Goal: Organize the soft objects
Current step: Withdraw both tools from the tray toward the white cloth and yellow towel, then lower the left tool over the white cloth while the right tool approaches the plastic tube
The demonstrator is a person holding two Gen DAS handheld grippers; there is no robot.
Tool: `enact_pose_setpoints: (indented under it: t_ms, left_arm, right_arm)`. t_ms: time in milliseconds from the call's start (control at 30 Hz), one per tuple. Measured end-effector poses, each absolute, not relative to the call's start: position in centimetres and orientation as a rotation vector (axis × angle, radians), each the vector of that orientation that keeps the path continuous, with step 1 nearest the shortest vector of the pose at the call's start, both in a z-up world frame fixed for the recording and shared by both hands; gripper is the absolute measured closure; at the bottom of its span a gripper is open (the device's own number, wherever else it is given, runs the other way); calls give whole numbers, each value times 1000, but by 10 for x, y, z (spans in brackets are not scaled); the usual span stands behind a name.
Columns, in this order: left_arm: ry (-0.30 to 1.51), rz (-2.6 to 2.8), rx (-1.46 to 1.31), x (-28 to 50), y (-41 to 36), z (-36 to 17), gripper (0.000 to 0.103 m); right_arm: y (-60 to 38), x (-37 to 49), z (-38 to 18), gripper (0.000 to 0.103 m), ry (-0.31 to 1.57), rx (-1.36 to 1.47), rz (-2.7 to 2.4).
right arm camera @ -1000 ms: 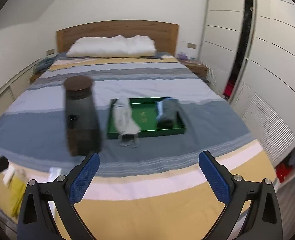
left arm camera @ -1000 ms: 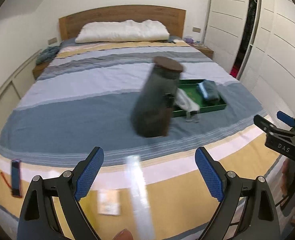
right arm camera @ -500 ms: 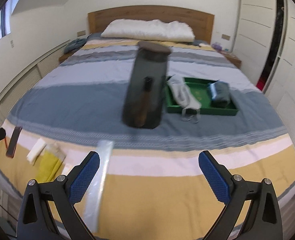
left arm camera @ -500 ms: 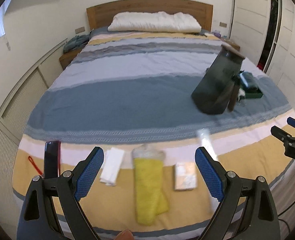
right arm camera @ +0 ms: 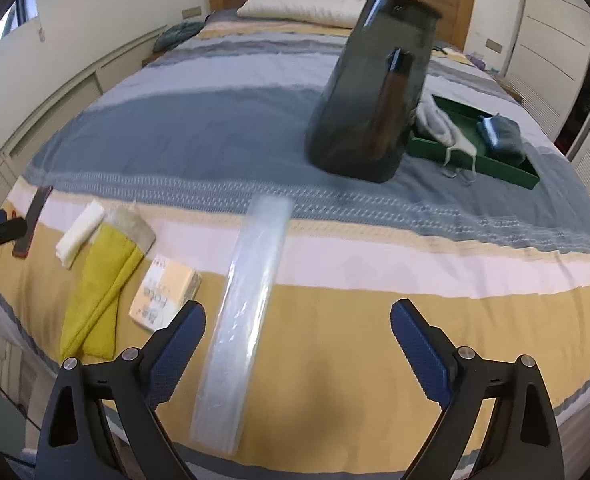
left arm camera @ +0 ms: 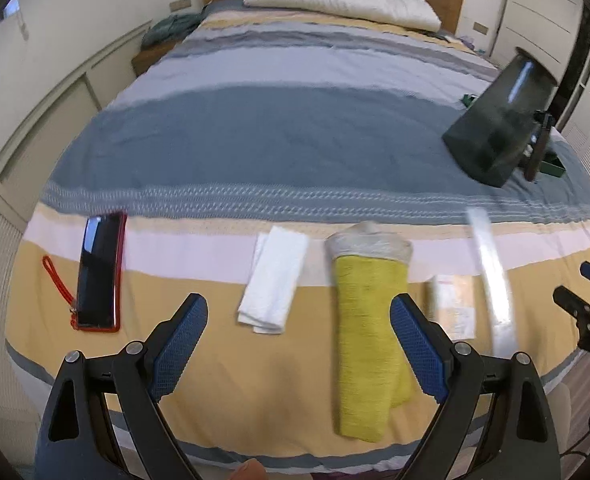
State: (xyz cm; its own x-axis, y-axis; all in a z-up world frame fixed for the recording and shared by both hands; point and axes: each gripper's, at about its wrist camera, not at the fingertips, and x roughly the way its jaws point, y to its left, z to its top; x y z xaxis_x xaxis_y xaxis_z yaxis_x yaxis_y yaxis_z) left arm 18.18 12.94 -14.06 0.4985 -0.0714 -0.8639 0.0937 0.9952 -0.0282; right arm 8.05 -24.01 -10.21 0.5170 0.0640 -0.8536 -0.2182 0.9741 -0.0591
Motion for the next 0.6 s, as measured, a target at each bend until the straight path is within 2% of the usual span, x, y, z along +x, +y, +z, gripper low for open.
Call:
enact_pose_setpoints:
  t_ms: [400,600]
  left_arm:
    - [1138,-117,10,207,153,-197,14]
    - [1173,-103,31,223,157,-219,14]
  right_arm:
    - [-217,104,-150,20,1073,-221,209]
    - [-208,118,-173,21,1090,-242,207]
